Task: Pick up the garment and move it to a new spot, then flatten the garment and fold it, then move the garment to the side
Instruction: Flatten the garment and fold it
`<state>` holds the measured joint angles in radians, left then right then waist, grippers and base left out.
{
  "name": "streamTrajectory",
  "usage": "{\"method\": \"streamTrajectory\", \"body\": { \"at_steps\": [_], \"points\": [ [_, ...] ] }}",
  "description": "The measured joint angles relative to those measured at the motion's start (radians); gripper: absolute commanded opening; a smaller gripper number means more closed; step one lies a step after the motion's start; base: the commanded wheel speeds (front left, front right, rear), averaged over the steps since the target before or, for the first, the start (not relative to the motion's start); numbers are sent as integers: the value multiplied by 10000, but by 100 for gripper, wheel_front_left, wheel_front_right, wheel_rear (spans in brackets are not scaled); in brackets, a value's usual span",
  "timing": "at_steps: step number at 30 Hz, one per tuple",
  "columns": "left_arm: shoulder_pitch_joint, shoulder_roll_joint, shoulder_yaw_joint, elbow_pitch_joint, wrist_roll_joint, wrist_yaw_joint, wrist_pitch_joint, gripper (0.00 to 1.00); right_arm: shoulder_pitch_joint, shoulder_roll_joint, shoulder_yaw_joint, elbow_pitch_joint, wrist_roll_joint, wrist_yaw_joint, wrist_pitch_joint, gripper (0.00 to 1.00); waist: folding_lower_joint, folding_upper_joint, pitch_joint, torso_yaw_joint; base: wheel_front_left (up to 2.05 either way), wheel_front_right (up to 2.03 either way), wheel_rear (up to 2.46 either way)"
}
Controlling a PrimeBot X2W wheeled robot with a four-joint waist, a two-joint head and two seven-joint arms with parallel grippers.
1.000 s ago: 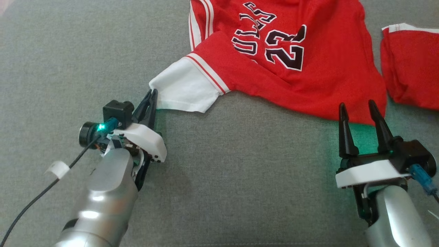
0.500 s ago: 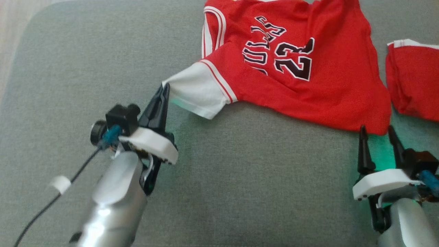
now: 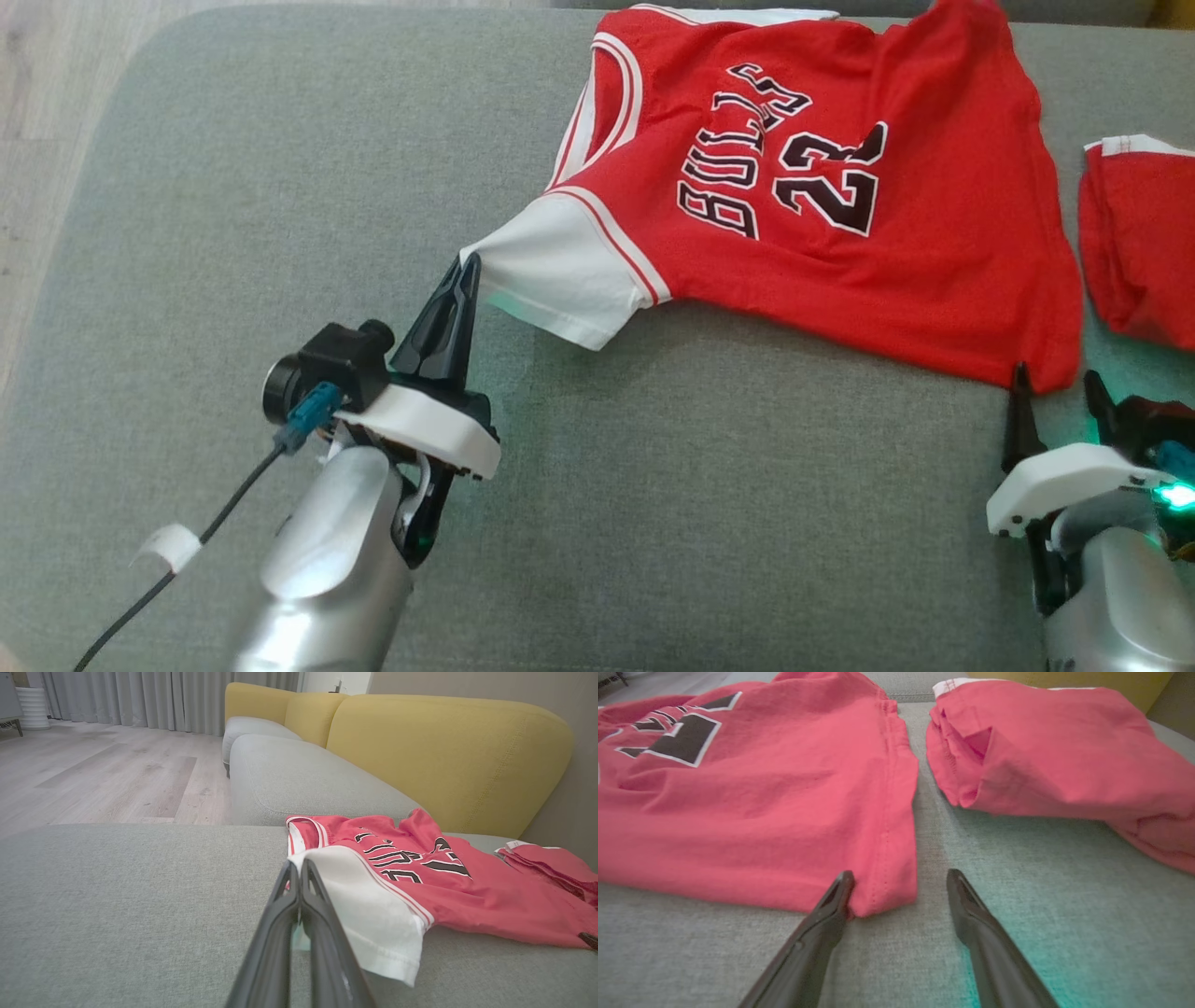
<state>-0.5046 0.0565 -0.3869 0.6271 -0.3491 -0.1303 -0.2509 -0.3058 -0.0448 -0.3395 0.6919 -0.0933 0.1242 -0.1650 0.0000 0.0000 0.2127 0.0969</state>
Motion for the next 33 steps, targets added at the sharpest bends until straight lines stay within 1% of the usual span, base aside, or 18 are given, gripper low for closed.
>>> {"method": "streamTrajectory", "body": {
  "at_steps": [6,7,8,9,13,15,19,22,25,28,33],
  "points": [
    [39,-6,-4,-138,0,31,0,0,-392,-21,-132,633,-470,-2,25,100,0,0,-86,37,0,0,0],
    [52,-6,-2,-155,0,46,0,0,-418,-38,-88,736,-489,-2,29,75,0,0,-113,33,0,0,0],
    [82,-4,-2,-161,0,71,0,0,-434,-59,-8,836,-487,-2,67,23,0,0,-146,28,0,0,0],
    [130,-4,-2,-161,0,71,0,0,-460,-84,88,917,-487,-2,84,0,0,0,-182,21,0,0,0],
    [325,-2,19,-161,0,82,0,0,-526,-82,564,1187,-280,-2,67,0,0,0,-379,-1,0,0,0],
    [395,8,81,-176,0,173,0,0,-516,-75,721,1231,-86,-2,-56,0,0,0,-501,-13,0,0,0],
    [487,12,286,-272,-50,171,0,0,-501,-67,1227,903,391,-2,-466,0,0,0,-800,-48,0,0,0],
    [521,42,453,-324,-343,167,0,0,-526,-48,1722,295,1087,-2,-587,0,0,0,-1060,-83,0,0,0],
    [493,58,738,-516,-924,144,52,0,-556,-48,2069,-493,1448,-2,-652,0,0,0,-1352,-108,0,0,0],
    [219,130,978,-895,-1338,107,301,0,-812,-46,2290,-1358,1538,-2,-648,0,0,0,-1680,-121,0,0,0],
    [-1075,339,1377,-1981,-1787,79,853,0,-1579,-163,2828,-3210,1547,-2,-387,0,-1,0,-2228,-122,0,0,0]
  ]
}}
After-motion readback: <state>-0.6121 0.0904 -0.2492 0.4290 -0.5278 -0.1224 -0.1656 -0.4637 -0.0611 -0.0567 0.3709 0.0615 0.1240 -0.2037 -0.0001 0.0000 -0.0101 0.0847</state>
